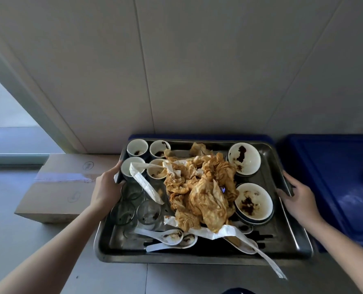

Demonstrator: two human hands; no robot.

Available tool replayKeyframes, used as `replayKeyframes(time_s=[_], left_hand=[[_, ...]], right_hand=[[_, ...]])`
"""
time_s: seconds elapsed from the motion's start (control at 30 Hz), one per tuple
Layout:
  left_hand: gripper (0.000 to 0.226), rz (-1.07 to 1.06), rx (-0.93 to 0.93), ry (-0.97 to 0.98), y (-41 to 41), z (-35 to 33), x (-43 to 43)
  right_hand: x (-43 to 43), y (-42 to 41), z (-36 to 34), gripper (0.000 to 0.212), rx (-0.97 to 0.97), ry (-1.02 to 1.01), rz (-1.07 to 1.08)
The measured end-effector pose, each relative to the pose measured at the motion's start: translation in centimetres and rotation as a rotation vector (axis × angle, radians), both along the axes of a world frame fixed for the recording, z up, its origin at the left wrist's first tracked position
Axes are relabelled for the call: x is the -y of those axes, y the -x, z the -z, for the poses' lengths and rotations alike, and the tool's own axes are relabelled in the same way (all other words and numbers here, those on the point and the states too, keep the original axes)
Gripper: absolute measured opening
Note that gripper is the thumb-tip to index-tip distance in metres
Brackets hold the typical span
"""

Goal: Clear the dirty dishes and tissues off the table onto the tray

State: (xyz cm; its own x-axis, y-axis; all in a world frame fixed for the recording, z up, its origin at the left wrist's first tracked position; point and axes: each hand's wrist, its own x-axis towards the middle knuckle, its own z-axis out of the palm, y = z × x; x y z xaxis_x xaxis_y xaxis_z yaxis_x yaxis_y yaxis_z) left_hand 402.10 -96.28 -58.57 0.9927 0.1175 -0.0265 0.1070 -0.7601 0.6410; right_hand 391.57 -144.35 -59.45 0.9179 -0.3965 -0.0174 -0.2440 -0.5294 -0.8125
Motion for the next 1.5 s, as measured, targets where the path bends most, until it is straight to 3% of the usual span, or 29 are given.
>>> replayKeyframes(time_s=[0.5,0.67,0.83,0.97,1.1,1.23,1.37,1.5], left_hand=[[0.066,-0.004,0.066,0.045,-2.5,0.6,1.5],[0.064,-0.024,0.059,0.099,-2.4,0.8,1.2],[0.069,-0.032,0.008,0.235,-2.4,1.1,1.0],[0.071,-0.026,-0.152,0.284,-3.0,1.1,-0.3],[0.073,0.100,-0.289,0.068,-3.6,-0.2,-0.8],[0.074,0.247,-0.319,-0.299,-2.3,-0.9,-1.4],[0.064,0.181,-0.269,-0.239,-0.3,-1.1,-2.4],[0.064,0.191,-0.184,-0.176,-0.1,-3.7,-3.0]], right_hand=[[1.7,-3.8,0.4,0.073,-0.039,0.077,-0.012],[1.3,-3.4,0.2,0.066,-0.087,0.136,0.005],[1.2,-3.2,-0.3,0.058,-0.132,0.194,0.027],[0.8,-3.2,-0.9,0.056,-0.183,0.274,0.025],[1.1,-3.4,-0.8,0.057,-0.259,0.389,-0.012],[1.3,-3.8,-1.7,0.061,-0.389,0.710,-0.140],[1.2,-3.8,-3.8,0.063,-0.493,0.898,-0.222],[0.2,-2.9,-6.9,0.067,-0.418,0.784,-0.207]])
